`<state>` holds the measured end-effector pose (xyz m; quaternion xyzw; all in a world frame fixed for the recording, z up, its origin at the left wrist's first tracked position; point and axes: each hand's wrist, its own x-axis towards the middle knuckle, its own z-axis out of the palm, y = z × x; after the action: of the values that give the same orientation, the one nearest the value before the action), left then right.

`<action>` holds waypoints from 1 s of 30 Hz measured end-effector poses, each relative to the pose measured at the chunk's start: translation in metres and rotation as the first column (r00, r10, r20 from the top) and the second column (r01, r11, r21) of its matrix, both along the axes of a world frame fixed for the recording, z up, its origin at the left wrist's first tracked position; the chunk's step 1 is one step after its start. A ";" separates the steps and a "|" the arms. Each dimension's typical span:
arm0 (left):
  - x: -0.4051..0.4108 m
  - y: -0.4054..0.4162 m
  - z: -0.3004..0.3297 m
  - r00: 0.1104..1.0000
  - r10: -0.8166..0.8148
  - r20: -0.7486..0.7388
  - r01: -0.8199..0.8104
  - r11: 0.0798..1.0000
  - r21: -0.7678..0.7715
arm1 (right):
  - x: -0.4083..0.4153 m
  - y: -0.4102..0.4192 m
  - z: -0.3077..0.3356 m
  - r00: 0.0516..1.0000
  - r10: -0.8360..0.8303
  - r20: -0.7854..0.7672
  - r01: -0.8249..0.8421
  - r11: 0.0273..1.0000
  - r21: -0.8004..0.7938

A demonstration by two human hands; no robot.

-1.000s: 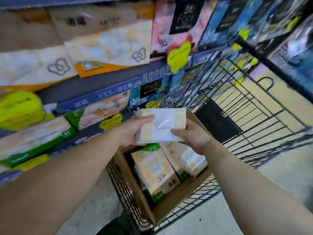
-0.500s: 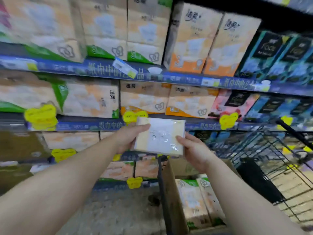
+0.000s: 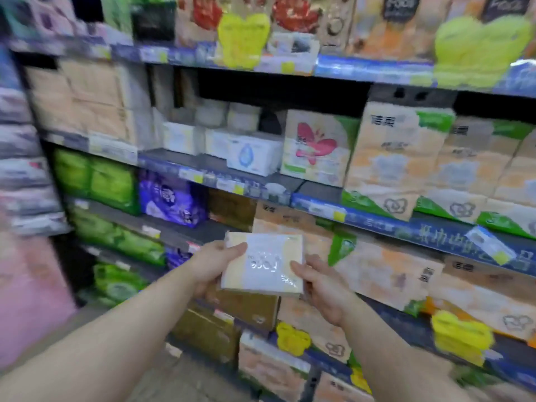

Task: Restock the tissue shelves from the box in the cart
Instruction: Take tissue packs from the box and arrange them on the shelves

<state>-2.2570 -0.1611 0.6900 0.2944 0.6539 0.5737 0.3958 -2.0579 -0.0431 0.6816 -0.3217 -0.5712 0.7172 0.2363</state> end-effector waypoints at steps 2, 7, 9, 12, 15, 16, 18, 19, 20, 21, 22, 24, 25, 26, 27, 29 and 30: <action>-0.076 -0.032 0.011 0.997 0.077 -0.005 -0.077 0.997 0.012 | -0.090 -0.022 0.007 0.996 0.093 0.007 -0.093 0.995 0.027; -0.221 -0.080 0.055 0.984 0.135 -0.118 -0.130 0.990 0.047 | -0.256 -0.052 0.036 0.980 0.198 -0.017 -0.195 0.975 0.109; -0.259 -0.080 0.067 0.974 0.106 -0.201 -0.099 0.994 0.045 | -0.298 -0.046 0.049 0.979 0.202 -0.015 -0.198 0.968 0.153; -0.308 -0.060 0.079 0.964 0.116 -0.241 -0.095 0.991 0.094 | -0.348 -0.017 0.063 0.979 0.204 -0.006 -0.197 0.953 0.230; -0.345 -0.020 0.094 0.949 0.162 -0.272 -0.130 0.983 0.132 | -0.385 0.023 0.076 0.984 0.175 -0.026 -0.159 0.940 0.303; -0.355 -0.004 0.100 0.944 0.166 -0.286 -0.130 0.982 0.139 | -0.394 0.036 0.081 0.987 0.154 -0.036 -0.134 0.936 0.325; -0.376 0.028 0.110 0.933 0.158 -0.324 -0.110 0.981 0.162 | -0.412 0.064 0.090 0.991 0.122 -0.063 -0.092 0.931 0.353; -0.387 0.043 0.113 0.922 0.159 -0.352 -0.104 0.980 0.171 | -0.421 0.078 0.093 0.991 0.116 -0.069 -0.084 0.930 0.357; -0.396 0.056 0.117 0.909 0.163 -0.384 -0.103 0.980 0.172 | -0.428 0.090 0.097 0.992 0.105 -0.070 -0.073 0.932 0.355; -0.406 0.069 0.121 0.893 0.166 -0.418 -0.105 0.981 0.165 | -0.437 0.103 0.100 0.993 0.091 -0.069 -0.061 0.933 0.356; -0.415 0.082 0.125 0.876 0.165 -0.454 -0.104 0.982 0.155 | -0.445 0.115 0.102 0.995 0.079 -0.067 -0.049 0.931 0.362; -0.435 0.105 0.130 0.849 0.147 -0.507 -0.090 0.987 0.136 | -0.463 0.138 0.102 0.999 0.036 -0.040 -0.018 0.920 0.391; -0.444 0.116 0.129 0.851 0.134 -0.508 -0.075 0.988 0.136 | -0.469 0.147 0.100 0.999 0.018 -0.030 -0.004 0.914 0.405; -0.451 0.128 0.128 0.857 0.115 -0.502 -0.058 0.990 0.129 | -0.476 0.155 0.098 1.000 0.001 -0.017 0.007 0.910 0.415; -0.460 0.140 0.124 0.865 0.101 -0.492 -0.052 0.992 0.114 | -0.481 0.162 0.094 1.000 -0.014 -0.003 0.015 0.909 0.417; -0.473 0.163 0.114 0.883 0.070 -0.464 -0.024 0.994 0.104 | -0.488 0.172 0.087 0.997 -0.058 0.054 0.030 0.907 0.420; -0.478 0.172 0.107 0.892 0.054 -0.449 -0.013 0.995 0.095 | -0.491 0.176 0.083 0.993 -0.078 0.092 0.031 0.903 0.428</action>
<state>-2.7354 0.0114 0.7971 0.4255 0.7066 0.5251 0.2098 -2.5486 0.1330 0.7650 -0.3160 -0.7166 0.5501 0.2899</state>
